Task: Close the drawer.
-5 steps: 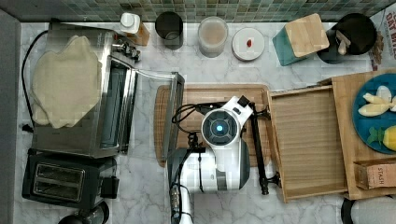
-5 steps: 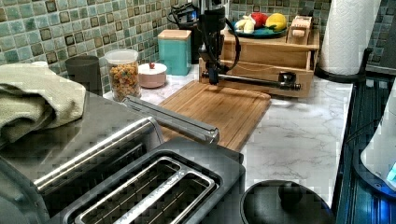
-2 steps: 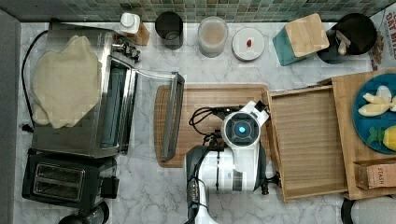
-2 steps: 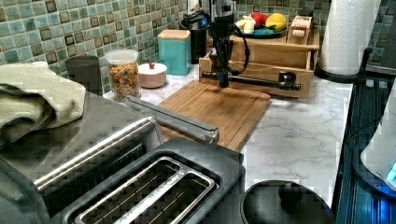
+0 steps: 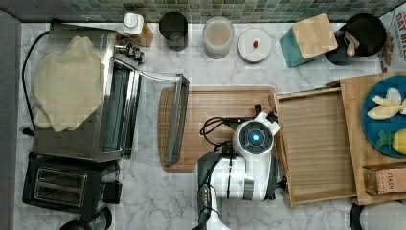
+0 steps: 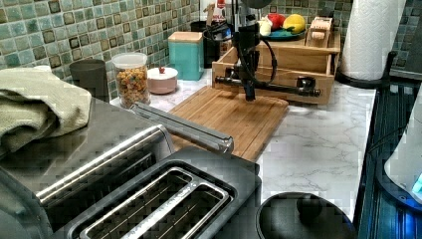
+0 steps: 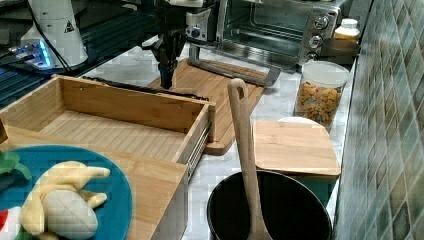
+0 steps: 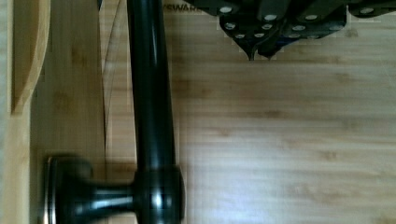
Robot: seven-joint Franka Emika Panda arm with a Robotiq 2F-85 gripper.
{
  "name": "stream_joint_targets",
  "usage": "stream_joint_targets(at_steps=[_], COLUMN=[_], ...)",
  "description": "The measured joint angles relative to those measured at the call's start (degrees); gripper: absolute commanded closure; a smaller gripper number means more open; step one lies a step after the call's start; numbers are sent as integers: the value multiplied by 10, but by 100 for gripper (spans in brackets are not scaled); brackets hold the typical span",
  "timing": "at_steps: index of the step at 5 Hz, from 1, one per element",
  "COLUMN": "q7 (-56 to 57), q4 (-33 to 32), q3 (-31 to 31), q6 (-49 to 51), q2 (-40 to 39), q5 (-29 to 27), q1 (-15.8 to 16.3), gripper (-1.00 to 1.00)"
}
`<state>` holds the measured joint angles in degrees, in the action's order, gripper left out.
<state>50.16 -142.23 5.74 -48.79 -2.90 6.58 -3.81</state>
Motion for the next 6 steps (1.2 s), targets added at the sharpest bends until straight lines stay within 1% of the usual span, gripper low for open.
stream_joint_targets(at_steps=[1, 2, 3, 4, 6], q7=[10, 71, 170, 210, 210], q4=[-15, -16, -4, 15, 50], q3=[4, 11, 24, 42, 78], q6=[-34, -72, -41, -19, -28], q2=[0, 0, -2, -17, -46], q5=[1, 1, 1, 0, 0], q1=[-5, -15, -27, -30, -35], gripper=[100, 100, 100, 100, 100])
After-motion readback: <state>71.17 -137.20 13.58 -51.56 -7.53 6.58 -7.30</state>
